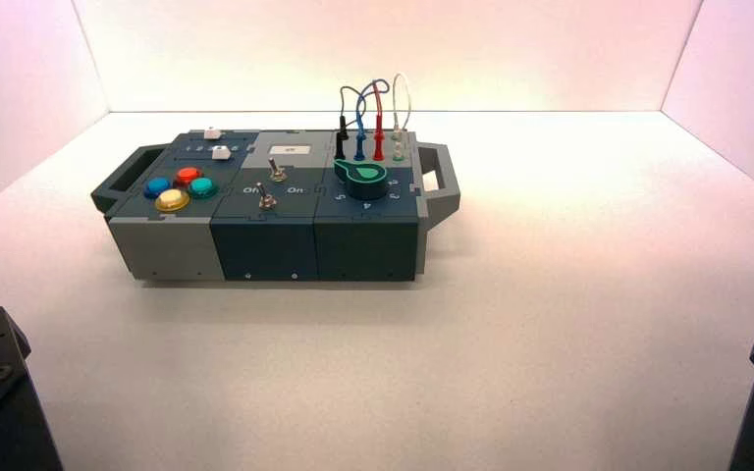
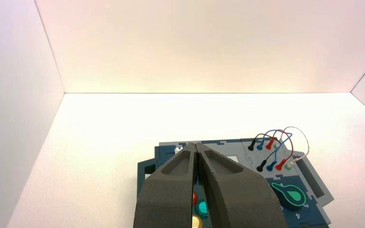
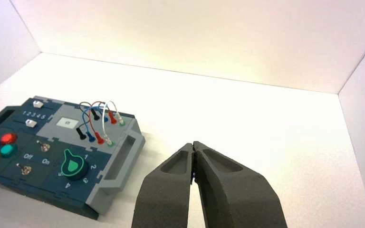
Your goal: Flip the top switch on with the left gripper.
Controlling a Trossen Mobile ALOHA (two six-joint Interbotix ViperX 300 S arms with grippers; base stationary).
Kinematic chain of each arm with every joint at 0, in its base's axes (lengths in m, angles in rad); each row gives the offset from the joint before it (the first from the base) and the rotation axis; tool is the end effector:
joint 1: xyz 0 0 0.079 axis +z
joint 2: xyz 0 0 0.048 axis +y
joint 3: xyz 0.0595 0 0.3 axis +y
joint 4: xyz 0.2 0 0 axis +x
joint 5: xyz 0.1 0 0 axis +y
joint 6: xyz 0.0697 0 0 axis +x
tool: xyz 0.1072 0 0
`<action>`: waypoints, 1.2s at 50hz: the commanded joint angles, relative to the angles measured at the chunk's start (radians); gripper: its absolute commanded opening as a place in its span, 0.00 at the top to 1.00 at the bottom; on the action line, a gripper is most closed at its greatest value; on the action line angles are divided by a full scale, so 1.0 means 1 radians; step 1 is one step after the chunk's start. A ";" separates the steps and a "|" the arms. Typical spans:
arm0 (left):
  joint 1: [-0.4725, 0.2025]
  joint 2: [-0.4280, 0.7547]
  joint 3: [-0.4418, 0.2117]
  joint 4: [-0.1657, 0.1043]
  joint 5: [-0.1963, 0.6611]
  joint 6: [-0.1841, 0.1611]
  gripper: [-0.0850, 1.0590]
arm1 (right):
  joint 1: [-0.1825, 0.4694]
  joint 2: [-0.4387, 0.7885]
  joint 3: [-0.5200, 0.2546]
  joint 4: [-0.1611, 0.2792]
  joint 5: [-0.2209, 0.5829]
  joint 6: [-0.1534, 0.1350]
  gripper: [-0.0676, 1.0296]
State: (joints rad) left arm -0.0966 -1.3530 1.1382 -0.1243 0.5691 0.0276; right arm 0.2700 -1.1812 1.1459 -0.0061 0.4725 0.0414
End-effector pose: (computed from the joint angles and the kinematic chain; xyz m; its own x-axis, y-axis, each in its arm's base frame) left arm 0.1768 -0.0290 0.2532 0.9262 -0.1569 -0.3429 0.1318 0.9867 -0.0954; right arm 0.1979 0.0542 0.2317 0.8739 0.2390 -0.4234 -0.2495 0.9679 0.0314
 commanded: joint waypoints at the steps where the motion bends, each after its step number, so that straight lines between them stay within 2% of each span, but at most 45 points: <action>1: -0.003 0.006 -0.011 0.000 -0.012 0.002 0.95 | 0.002 0.023 -0.020 0.003 -0.006 -0.002 0.96; 16: -0.003 0.006 -0.008 -0.002 -0.015 0.002 0.95 | 0.003 0.025 -0.021 0.011 -0.005 0.000 0.96; 19: -0.003 0.008 -0.008 -0.002 -0.017 0.002 0.95 | 0.021 0.037 -0.026 0.034 0.005 0.000 0.96; 23: -0.003 0.012 -0.008 -0.003 -0.023 0.002 0.95 | 0.067 0.066 -0.031 0.038 0.005 0.000 0.96; 28: -0.003 0.032 -0.008 -0.003 -0.037 0.002 0.95 | 0.167 0.158 -0.051 0.038 0.006 0.003 0.96; 36: -0.003 0.087 -0.012 -0.006 -0.038 0.002 0.95 | 0.253 0.318 -0.103 0.054 0.005 0.029 0.96; 40: -0.003 0.124 -0.017 -0.015 -0.040 -0.002 0.95 | 0.264 0.393 -0.129 0.078 0.005 0.037 0.96; 46: -0.003 0.195 -0.038 -0.035 -0.040 -0.003 0.95 | 0.264 0.492 -0.164 0.110 -0.005 0.034 0.96; 60: -0.005 0.267 -0.074 -0.037 -0.035 -0.003 0.95 | 0.290 0.736 -0.242 0.150 -0.035 0.032 0.96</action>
State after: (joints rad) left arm -0.0982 -1.1014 1.1029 -0.1580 0.5415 0.0245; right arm 0.5369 -0.5216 0.9603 0.1335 0.4541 0.0721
